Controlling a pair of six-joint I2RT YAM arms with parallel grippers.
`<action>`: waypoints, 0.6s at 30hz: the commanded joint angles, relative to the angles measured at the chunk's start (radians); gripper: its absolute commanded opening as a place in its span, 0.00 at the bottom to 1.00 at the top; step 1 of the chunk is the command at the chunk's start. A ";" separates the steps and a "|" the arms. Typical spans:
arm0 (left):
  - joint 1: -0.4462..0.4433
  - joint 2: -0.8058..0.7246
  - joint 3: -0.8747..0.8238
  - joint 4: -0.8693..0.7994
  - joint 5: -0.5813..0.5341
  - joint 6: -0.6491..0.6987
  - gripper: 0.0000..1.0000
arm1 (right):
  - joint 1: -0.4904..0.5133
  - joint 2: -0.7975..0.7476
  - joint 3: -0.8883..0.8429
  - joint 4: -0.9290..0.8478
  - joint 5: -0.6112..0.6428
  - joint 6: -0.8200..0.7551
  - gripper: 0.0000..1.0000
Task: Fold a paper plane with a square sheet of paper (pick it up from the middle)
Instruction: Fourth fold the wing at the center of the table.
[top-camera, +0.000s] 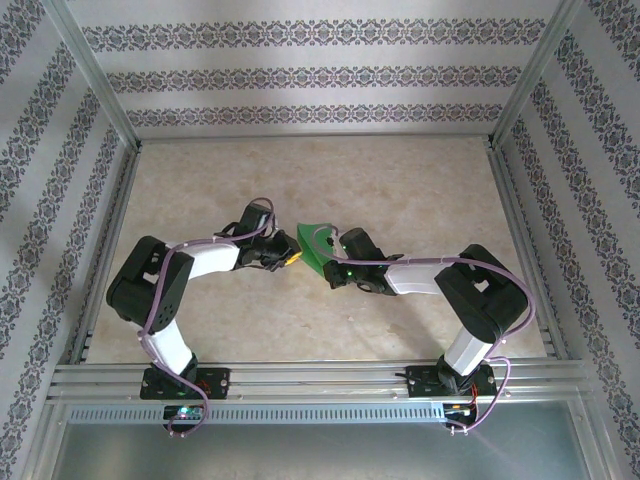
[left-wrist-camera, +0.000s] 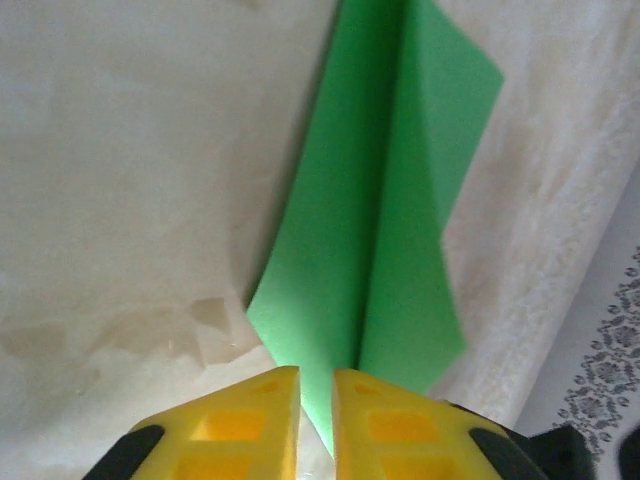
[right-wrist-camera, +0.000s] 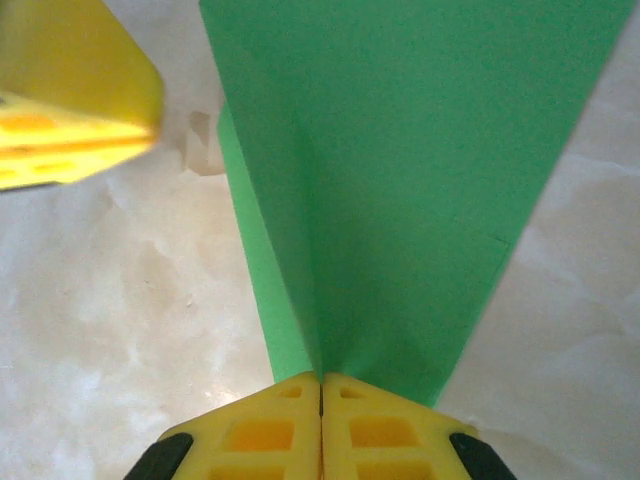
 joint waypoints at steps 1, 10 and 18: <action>-0.011 0.040 0.049 -0.002 0.017 0.019 0.14 | -0.010 -0.031 -0.019 0.030 -0.051 -0.007 0.08; -0.013 0.103 0.074 0.051 0.045 0.007 0.15 | -0.016 -0.022 -0.016 0.003 -0.080 -0.078 0.08; -0.013 0.087 0.055 0.045 0.053 0.005 0.14 | -0.044 -0.037 -0.023 -0.032 -0.145 -0.225 0.07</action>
